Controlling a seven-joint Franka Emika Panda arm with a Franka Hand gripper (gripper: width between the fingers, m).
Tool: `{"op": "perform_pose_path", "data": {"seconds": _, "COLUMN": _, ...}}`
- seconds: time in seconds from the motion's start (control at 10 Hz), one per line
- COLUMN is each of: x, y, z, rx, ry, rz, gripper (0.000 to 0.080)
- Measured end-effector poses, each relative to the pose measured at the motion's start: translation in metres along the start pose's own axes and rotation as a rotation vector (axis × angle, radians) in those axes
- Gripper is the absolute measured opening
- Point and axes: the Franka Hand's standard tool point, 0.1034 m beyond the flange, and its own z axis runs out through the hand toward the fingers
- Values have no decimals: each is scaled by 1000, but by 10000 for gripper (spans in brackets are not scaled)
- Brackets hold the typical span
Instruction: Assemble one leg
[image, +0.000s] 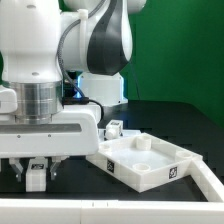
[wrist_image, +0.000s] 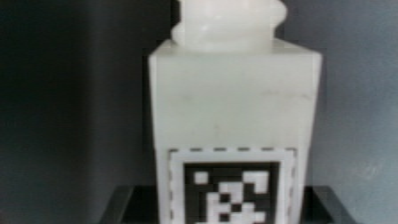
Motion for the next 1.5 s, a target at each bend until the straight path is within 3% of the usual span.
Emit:
{"op": "perform_pose_path", "data": {"seconds": 0.3, "x": 0, "y": 2, "z": 0, "rx": -1, "ry": 4, "rz": -14, "gripper": 285}}
{"op": "perform_pose_path", "data": {"seconds": 0.4, "x": 0, "y": 2, "z": 0, "rx": -1, "ry": 4, "rz": -15, "gripper": 332}}
{"op": "perform_pose_path", "data": {"seconds": 0.5, "x": 3, "y": 2, "z": -11, "rx": 3, "ry": 4, "rz": -31, "gripper": 332}}
{"op": "perform_pose_path", "data": {"seconds": 0.6, "x": 11, "y": 6, "z": -36, "rx": 9, "ry": 10, "rz": -41, "gripper": 516}}
{"op": "perform_pose_path", "data": {"seconds": 0.7, "x": 17, "y": 6, "z": -53, "rx": 8, "ry": 24, "rz": -44, "gripper": 516}}
{"op": "perform_pose_path", "data": {"seconds": 0.8, "x": 24, "y": -3, "z": -66, "rx": 5, "ry": 44, "rz": -62, "gripper": 625}}
{"op": "perform_pose_path", "data": {"seconds": 0.9, "x": 27, "y": -19, "z": -78, "rx": 6, "ry": 63, "rz": -101, "gripper": 642}}
{"op": "perform_pose_path", "data": {"seconds": 1.0, "x": 15, "y": -44, "z": -73, "rx": -1, "ry": 91, "rz": -173, "gripper": 642}}
{"op": "perform_pose_path", "data": {"seconds": 1.1, "x": -4, "y": -76, "z": -59, "rx": 18, "ry": 74, "rz": -181, "gripper": 648}}
{"op": "perform_pose_path", "data": {"seconds": 1.2, "x": 0, "y": -101, "z": -58, "rx": 34, "ry": 75, "rz": -183, "gripper": 649}}
{"op": "perform_pose_path", "data": {"seconds": 1.3, "x": 5, "y": -119, "z": -59, "rx": 33, "ry": 99, "rz": -185, "gripper": 649}}
{"op": "perform_pose_path", "data": {"seconds": 1.5, "x": 4, "y": -115, "z": -58, "rx": 30, "ry": 96, "rz": -198, "gripper": 649}}
